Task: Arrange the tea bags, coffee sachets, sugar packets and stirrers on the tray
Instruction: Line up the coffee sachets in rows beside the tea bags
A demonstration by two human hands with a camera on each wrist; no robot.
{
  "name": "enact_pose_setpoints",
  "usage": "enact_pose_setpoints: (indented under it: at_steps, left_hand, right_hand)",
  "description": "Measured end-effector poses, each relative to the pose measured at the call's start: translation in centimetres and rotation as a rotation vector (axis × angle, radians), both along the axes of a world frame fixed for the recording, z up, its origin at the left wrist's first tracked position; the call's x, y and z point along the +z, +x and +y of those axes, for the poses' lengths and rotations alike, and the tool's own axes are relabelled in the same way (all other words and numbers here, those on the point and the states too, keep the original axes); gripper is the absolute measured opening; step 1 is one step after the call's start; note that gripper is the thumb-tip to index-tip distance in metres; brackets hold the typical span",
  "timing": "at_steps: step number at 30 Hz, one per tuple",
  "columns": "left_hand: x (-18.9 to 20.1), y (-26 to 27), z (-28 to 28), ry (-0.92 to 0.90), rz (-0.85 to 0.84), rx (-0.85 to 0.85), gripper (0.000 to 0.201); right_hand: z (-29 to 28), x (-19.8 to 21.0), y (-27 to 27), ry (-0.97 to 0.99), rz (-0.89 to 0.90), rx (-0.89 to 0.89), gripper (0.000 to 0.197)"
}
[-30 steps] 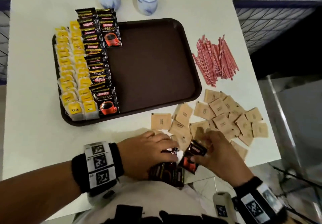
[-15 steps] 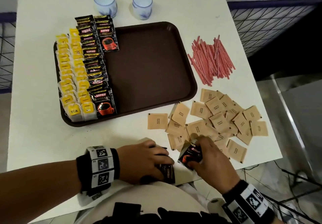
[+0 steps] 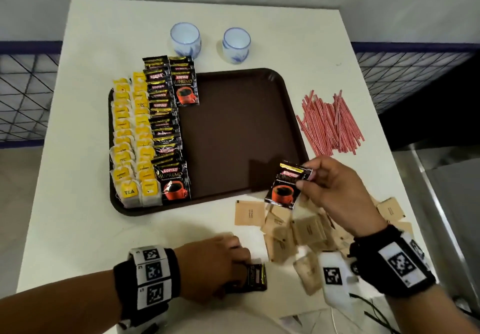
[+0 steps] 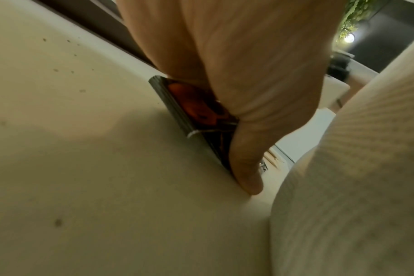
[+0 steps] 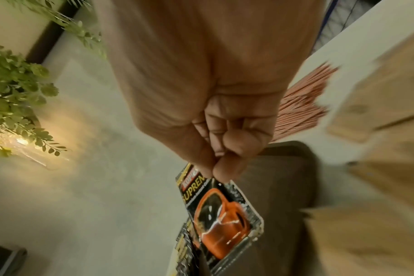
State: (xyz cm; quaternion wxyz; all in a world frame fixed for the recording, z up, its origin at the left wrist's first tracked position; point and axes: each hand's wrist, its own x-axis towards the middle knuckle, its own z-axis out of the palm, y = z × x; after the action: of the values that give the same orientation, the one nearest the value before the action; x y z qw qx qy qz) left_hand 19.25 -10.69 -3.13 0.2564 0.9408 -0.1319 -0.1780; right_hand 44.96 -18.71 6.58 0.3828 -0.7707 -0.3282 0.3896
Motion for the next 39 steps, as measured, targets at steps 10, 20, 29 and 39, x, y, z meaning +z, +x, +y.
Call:
enact_pose_setpoints:
  at_steps: [10, 20, 29, 39]
  left_hand:
    - [-0.5, -1.1, 3.7, -0.219, -0.023, 0.204, 0.016]
    - [1.0, -4.8, 7.6, -0.324, -0.165, 0.653, 0.011]
    - [2.7, -6.4, 9.3, -0.490, -0.170, 0.850, 0.023]
    - [3.6, -5.8, 9.6, -0.543, -0.219, 0.978, 0.029]
  right_hand:
    - [20.8, -2.7, -0.3, 0.127, 0.028, 0.139, 0.017]
    - [29.0, -6.4, -2.2, 0.037, -0.005, 0.217, 0.019]
    - [30.5, -7.5, -2.9, 0.023, -0.101, 0.254, 0.015]
    - [31.1, -8.4, -3.3, 0.042, -0.086, 0.216, 0.016]
